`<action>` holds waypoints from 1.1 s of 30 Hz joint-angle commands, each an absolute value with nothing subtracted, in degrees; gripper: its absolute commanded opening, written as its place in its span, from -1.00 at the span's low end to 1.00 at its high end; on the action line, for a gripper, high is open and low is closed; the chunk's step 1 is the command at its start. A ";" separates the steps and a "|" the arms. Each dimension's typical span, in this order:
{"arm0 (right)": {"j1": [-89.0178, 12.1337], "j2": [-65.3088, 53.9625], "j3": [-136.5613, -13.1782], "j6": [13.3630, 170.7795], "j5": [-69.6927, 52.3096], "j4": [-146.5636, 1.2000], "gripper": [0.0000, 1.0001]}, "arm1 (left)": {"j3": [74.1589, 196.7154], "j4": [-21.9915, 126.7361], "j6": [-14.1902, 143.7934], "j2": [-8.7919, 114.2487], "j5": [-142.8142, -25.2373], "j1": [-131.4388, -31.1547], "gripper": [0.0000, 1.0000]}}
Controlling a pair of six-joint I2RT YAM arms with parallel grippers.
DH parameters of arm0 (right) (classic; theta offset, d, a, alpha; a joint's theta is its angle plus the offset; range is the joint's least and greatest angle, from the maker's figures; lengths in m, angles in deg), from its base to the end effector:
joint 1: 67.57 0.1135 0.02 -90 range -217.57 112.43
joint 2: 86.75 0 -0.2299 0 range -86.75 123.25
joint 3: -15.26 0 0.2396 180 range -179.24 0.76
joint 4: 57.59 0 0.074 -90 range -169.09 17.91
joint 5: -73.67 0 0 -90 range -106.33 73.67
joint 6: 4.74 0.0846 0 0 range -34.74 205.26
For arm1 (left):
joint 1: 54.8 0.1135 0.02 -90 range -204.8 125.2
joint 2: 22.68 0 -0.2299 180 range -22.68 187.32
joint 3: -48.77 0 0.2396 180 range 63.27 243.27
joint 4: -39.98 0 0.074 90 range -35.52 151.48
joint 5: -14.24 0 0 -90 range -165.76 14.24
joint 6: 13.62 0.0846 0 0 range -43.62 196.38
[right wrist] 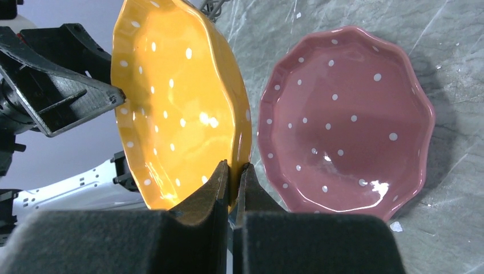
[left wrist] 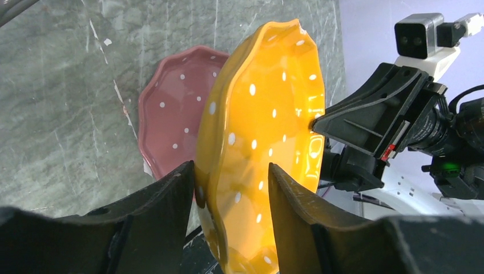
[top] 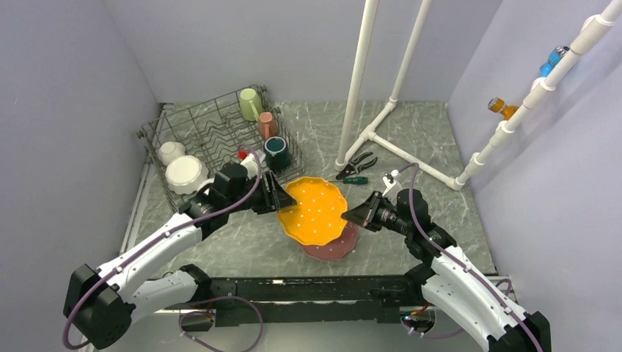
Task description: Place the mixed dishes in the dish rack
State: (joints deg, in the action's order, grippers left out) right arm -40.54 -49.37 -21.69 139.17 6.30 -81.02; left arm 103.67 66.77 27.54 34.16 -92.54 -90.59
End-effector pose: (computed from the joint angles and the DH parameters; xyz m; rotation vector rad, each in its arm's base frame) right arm 0.1776 0.1272 0.1898 0.2305 2.1872 1.2537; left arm 0.2044 -0.1775 0.2233 -0.0610 2.2807 -1.1540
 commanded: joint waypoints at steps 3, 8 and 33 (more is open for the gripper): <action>-40.66 -49.82 -24.48 139.85 9.00 -70.02 -1.00 | 108.14 69.78 31.37 37.28 -96.70 -90.37 0.08; -40.72 -49.04 -24.71 139.71 9.09 -69.60 -1.00 | 107.46 68.54 30.86 38.44 -98.67 -90.34 0.02; -40.71 -49.99 -25.22 134.88 8.45 -71.60 -0.81 | 107.19 66.49 31.67 32.09 -95.37 -90.37 -1.00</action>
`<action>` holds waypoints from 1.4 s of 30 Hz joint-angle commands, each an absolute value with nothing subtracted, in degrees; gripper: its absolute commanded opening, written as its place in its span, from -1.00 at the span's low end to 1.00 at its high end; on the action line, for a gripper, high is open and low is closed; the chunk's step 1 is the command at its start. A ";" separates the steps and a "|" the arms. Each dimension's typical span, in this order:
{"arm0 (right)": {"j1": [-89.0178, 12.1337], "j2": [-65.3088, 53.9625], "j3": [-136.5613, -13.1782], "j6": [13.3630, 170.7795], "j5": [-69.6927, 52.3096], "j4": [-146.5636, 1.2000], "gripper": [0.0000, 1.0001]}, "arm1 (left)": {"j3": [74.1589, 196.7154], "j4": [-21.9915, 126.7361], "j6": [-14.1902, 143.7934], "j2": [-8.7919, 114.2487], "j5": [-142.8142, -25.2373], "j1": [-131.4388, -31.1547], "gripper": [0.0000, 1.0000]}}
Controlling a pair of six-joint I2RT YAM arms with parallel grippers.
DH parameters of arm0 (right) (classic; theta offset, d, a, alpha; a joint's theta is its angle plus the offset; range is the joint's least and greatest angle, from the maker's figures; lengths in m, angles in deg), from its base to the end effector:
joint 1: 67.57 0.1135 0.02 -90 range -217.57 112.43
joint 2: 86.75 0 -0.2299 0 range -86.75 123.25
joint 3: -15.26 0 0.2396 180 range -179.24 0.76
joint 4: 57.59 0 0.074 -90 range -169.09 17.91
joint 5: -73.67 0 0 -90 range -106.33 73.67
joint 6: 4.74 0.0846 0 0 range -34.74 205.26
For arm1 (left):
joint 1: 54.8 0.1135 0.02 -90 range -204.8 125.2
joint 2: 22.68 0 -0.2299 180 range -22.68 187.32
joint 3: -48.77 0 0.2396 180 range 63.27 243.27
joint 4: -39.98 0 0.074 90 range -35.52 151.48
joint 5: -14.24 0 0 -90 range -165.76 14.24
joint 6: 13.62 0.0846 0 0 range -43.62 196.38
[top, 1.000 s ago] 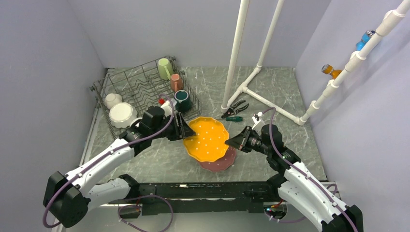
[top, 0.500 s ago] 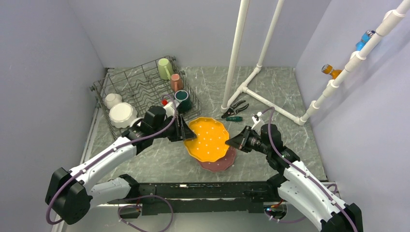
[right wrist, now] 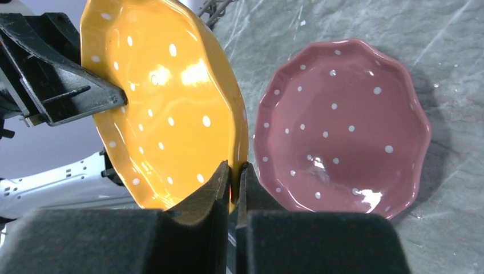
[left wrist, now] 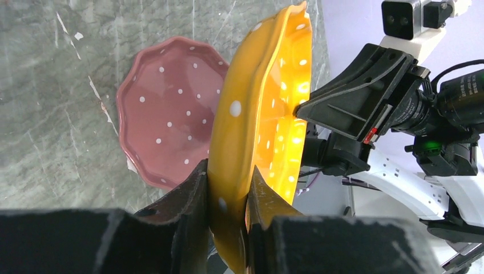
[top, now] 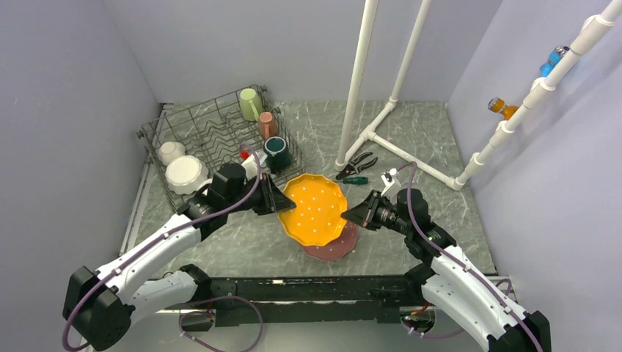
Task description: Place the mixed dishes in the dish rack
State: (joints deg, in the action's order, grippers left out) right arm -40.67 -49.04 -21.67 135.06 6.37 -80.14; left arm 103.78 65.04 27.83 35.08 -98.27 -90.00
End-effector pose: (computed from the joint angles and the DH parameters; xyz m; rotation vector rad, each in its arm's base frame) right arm 0.1790 0.1274 0.1906 0.1488 2.1660 1.2173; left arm 0.2030 -0.1828 0.2255 0.0067 2.2846 -1.2493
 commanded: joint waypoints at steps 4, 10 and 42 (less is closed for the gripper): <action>-40.68 -49.73 -26.42 132.60 7.86 -73.86 -0.31 | 110.92 71.47 36.19 30.59 -92.54 -90.31 -1.00; -40.68 -49.75 -28.90 128.27 4.29 -79.60 0.10 | 116.32 78.01 43.29 27.37 -88.84 -88.33 -1.00; -40.71 -42.21 -34.19 120.79 2.97 -88.20 0.10 | 128.66 54.31 118.43 41.98 -65.51 -70.45 -1.00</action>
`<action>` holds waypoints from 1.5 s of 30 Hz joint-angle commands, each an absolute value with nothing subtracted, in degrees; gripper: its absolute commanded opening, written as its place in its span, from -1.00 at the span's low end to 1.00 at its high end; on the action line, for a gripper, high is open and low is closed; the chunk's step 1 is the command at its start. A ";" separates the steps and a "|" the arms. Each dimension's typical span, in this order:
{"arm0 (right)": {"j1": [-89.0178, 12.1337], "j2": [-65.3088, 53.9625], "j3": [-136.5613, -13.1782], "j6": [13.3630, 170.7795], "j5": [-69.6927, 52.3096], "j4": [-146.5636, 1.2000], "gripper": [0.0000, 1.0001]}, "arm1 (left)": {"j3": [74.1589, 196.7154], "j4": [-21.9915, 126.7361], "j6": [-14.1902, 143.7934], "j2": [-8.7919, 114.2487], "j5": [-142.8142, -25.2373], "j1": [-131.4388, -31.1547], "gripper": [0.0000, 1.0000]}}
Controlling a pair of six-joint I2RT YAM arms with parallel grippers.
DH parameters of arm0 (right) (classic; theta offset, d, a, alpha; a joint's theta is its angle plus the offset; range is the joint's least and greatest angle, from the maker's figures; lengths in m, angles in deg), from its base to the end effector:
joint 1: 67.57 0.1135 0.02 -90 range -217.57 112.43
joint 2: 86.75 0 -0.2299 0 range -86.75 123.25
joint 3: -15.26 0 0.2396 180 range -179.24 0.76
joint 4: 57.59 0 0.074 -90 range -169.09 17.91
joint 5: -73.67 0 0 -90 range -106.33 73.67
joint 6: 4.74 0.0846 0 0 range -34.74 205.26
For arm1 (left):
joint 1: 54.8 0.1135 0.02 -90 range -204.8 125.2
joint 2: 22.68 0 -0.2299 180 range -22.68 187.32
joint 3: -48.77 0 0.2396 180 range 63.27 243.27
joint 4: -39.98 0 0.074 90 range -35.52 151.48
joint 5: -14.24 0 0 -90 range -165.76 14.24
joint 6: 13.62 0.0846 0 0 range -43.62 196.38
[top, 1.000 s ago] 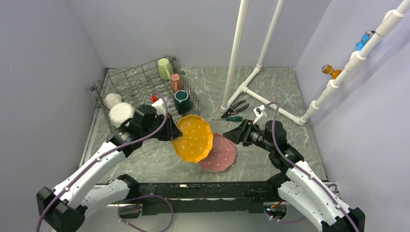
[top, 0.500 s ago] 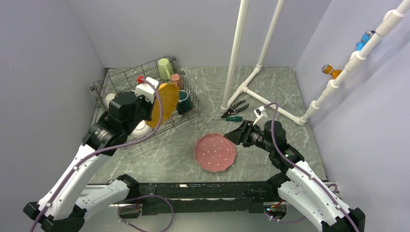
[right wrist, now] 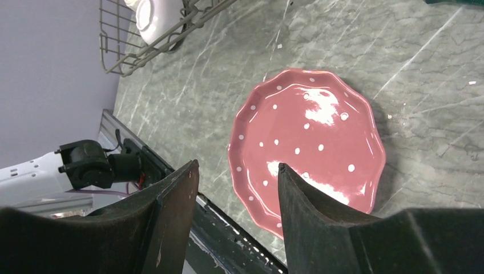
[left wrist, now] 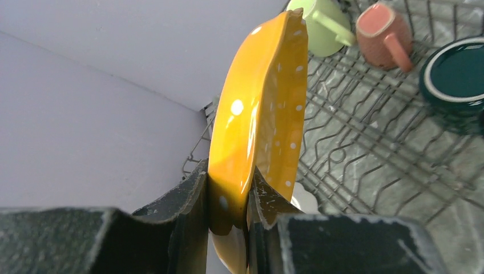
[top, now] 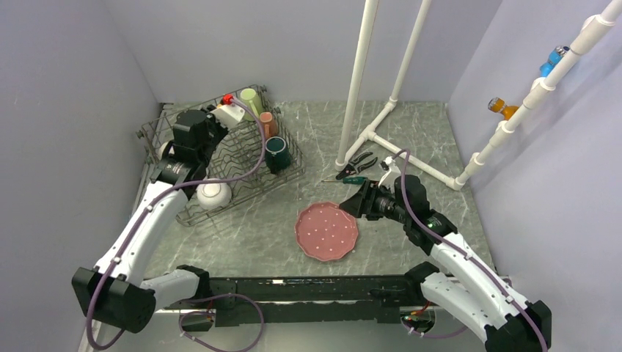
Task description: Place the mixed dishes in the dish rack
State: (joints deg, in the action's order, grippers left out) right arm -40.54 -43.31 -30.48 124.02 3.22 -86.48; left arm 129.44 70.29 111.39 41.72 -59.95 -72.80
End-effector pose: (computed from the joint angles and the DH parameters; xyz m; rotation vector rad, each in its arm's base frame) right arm 0.1920 0.1297 0.2124 -0.0080 2.1773 1.0395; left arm 0.2938 -0.0712 0.3503 0.6356 1.7166 0.4600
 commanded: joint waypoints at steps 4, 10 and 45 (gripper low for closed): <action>-40.73 -40.52 -33.42 121.88 3.61 -86.81 0.10 | 126.23 50.75 121.62 44.44 -70.10 -68.04 -1.00; -40.93 -36.17 -31.95 123.86 5.95 -84.93 0.08 | 127.99 54.38 123.56 48.41 -74.58 -65.40 -1.00; -41.04 -34.60 -34.45 126.95 6.96 -86.37 0.05 | 121.42 49.13 127.20 56.50 -71.86 -63.59 -1.00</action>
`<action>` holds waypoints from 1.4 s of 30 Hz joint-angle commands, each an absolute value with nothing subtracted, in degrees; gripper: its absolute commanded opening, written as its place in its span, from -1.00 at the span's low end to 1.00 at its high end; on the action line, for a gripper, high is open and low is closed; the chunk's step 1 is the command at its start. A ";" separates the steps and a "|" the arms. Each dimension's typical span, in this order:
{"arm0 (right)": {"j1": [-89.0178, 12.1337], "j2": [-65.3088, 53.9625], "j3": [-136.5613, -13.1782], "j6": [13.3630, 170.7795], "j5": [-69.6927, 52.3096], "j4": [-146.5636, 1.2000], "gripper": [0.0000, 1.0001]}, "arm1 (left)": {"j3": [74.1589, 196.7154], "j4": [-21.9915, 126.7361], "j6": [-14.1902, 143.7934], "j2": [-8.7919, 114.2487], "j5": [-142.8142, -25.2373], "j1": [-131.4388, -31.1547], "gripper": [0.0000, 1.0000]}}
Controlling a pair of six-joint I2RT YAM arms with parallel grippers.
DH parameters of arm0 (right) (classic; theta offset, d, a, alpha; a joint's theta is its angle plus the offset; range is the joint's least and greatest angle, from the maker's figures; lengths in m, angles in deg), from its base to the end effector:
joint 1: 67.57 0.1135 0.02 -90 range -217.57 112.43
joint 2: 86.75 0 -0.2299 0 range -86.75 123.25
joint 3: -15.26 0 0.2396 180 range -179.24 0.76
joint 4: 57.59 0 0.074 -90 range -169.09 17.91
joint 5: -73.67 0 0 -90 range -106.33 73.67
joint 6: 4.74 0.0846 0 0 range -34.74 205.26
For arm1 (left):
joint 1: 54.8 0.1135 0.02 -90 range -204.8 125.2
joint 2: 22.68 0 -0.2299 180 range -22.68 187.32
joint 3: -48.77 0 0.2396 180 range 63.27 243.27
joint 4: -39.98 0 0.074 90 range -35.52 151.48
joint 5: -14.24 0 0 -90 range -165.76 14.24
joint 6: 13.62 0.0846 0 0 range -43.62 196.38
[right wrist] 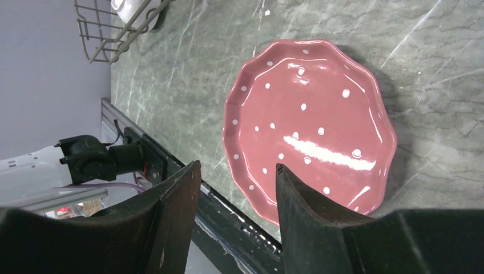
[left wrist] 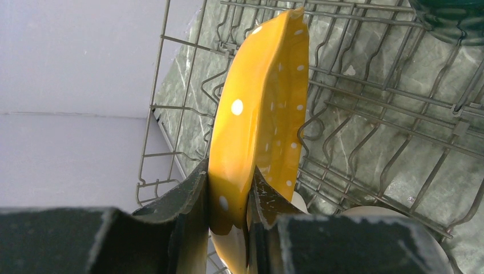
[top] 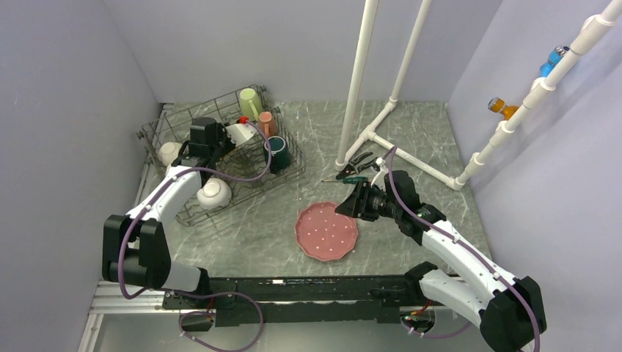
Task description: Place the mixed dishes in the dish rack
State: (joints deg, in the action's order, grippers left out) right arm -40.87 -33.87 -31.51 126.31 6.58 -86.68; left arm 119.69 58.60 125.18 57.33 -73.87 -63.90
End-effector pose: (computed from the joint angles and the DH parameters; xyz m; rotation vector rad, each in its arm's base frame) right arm 0.2029 0.1389 0.1837 0.0484 2.3499 1.0686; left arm 0.3530 -0.0537 0.2283 0.9917 1.8357 0.4605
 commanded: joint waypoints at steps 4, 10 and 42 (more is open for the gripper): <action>-41.10 -34.35 -33.91 127.63 7.48 -85.70 0.05 | 122.04 50.25 128.21 56.59 -70.61 -63.59 -1.00; -41.02 -33.73 -33.28 128.05 7.63 -85.03 0.04 | 123.05 52.56 130.66 56.04 -67.63 -64.30 -1.00; -41.07 -31.52 -29.79 129.54 10.07 -80.67 0.04 | 127.19 56.98 137.53 61.60 -57.54 -68.30 -0.81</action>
